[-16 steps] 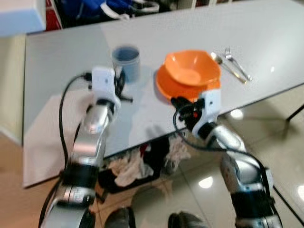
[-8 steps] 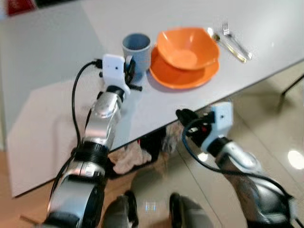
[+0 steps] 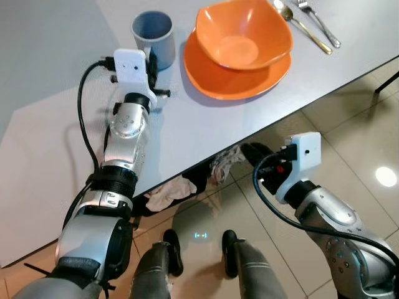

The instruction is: Setting the table

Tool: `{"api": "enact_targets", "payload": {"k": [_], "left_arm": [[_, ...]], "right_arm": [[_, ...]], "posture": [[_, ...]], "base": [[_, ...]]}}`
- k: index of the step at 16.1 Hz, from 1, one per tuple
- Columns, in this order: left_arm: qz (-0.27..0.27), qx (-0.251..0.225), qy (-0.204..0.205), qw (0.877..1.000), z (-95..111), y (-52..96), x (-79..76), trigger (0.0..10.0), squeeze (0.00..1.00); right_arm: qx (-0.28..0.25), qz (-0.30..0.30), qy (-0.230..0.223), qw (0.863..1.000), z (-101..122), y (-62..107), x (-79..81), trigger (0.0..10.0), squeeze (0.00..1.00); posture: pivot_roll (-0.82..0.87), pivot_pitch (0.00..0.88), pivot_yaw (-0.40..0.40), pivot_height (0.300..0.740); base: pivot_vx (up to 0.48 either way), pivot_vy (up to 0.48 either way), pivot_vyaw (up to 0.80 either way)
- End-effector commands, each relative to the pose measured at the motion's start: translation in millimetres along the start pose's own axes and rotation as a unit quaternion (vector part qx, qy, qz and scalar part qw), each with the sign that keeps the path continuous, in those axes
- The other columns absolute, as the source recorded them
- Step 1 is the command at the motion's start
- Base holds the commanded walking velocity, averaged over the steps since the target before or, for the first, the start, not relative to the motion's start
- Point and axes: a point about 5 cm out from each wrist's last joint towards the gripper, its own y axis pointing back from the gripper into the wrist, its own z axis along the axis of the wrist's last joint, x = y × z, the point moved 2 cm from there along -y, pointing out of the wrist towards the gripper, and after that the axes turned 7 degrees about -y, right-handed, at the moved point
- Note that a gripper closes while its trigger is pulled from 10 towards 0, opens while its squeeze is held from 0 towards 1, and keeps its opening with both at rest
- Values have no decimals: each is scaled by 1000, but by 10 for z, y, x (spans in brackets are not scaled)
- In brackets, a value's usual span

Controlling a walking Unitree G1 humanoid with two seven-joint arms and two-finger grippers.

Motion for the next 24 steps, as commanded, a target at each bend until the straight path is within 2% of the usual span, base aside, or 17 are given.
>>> {"api": "enact_targets", "payload": {"k": [1,3,4,5,8,9,10,12,13,14,15,16,18,22,24], "left_arm": [[-2,17,-3,1000,-121,56,-26,10000,1000],[-7,0,13,1000,-86,62,-49,10000,1000],[1,-33,8,999,40,61,9,10000,1000],[5,-42,10,999,76,66,39,10000,1000],[17,-90,-1,996,234,242,181,10000,1000],[23,-98,-8,995,238,384,237,10000,1000],[28,-102,-19,994,247,651,308,10000,1000],[28,-91,-25,995,261,1029,358,10000,1000],[20,-85,-30,996,256,1120,352,10000,1000],[10,-83,-38,996,256,1190,342,10000,533],[-3,-82,-29,996,266,1267,333,10000,0],[-4,-77,-19,997,276,1345,349,10000,0],[20,-10,63,998,113,1677,404,10000,0],[18,22,90,996,-34,1889,311,10000,0],[12,35,117,992,-162,1934,252,10000,0]], "right_arm": [[-1,-1,-3,1000,22,39,4,10000,0],[0,-4,-6,1000,25,9,-2,10000,0],[1,-1,-8,1000,14,-9,8,10000,0],[1,0,-9,1000,10,-19,13,10000,0],[1,6,-12,1000,-6,-81,22,10000,0],[0,7,-15,1000,-9,-110,18,10000,0],[-1,9,-16,1000,-16,-165,4,10000,0],[-6,12,-19,1000,-8,-244,-14,10000,0],[-8,14,-20,1000,-2,-263,-19,10000,0],[-10,16,-22,1000,1,-286,-23,10000,0],[-12,18,-21,1000,8,-306,-20,10000,0],[-15,21,-22,999,12,-336,-21,10000,0],[-18,43,-23,999,-10,-480,10,10000,0],[-11,82,-15,996,-46,-621,90,10000,0],[-2,119,26,993,-89,-677,179,10000,0]], "posture": [[-277,409,22,740],[-269,391,26,740],[-264,385,28,740],[-261,376,29,740],[-235,343,32,740],[-226,332,32,740],[-211,315,32,740],[-185,288,29,740],[-169,275,26,740],[-160,264,24,740],[-156,257,24,740],[-146,244,20,740],[-105,195,-5,740],[-71,153,-34,740],[-70,127,-56,740]], "base": [[0,0,0],[0,0,0],[0,0,0],[0,0,0],[0,0,0],[0,0,0],[0,0,0],[0,0,0],[0,0,0],[0,0,0],[0,0,0],[0,0,0],[0,0,0],[0,-352,0],[0,-459,0]]}}
